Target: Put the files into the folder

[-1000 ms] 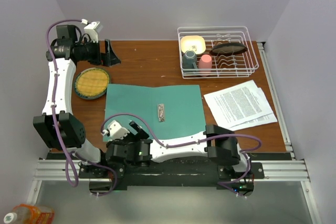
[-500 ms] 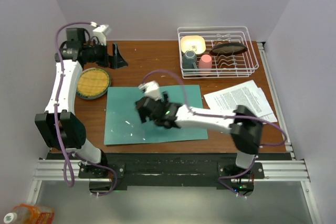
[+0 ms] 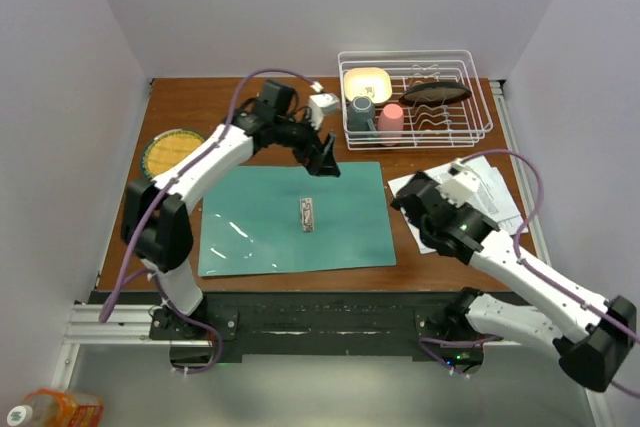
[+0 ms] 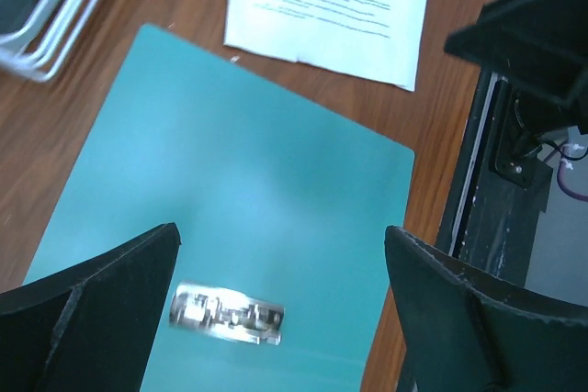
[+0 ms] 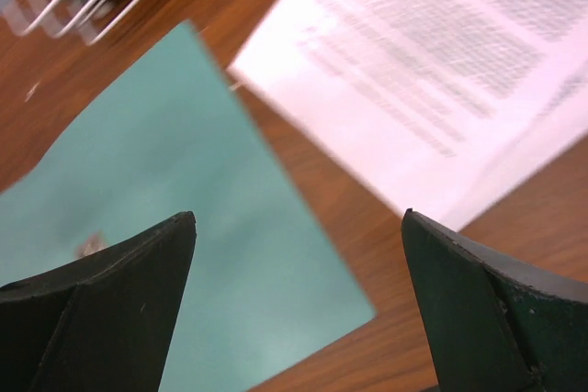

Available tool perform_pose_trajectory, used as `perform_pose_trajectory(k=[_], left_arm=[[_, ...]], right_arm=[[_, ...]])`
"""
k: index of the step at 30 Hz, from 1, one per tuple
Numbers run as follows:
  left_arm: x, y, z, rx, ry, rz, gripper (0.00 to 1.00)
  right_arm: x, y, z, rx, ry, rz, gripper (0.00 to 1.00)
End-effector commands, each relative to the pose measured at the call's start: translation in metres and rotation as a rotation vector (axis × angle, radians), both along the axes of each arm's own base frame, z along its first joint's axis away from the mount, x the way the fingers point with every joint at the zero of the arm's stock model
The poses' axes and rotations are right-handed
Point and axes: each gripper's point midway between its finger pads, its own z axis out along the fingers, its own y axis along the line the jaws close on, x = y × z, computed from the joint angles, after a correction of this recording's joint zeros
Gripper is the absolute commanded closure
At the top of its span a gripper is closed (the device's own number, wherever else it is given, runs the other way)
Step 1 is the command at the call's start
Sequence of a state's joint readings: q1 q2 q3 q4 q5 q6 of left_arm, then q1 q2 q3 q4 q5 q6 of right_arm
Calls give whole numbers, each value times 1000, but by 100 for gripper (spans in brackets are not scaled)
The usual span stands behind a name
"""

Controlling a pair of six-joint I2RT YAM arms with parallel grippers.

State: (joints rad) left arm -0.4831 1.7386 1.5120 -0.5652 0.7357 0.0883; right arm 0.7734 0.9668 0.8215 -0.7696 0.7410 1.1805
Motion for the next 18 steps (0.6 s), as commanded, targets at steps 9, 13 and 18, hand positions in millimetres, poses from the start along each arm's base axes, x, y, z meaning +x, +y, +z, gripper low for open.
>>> perform_pose_trajectory(k=[9,13,18], left_arm=[[34,-138,-40,-60,-125,-122,0],[55,-168,-47,-63,-178,-87,0],[64,-194,-83,-12,-186,-61,0]], right_arm=[[11,-106,-47,6,285,-371,1],[12,-115,-57,29,330,-429,1],[7,-122,-71,37,365,-463,1]])
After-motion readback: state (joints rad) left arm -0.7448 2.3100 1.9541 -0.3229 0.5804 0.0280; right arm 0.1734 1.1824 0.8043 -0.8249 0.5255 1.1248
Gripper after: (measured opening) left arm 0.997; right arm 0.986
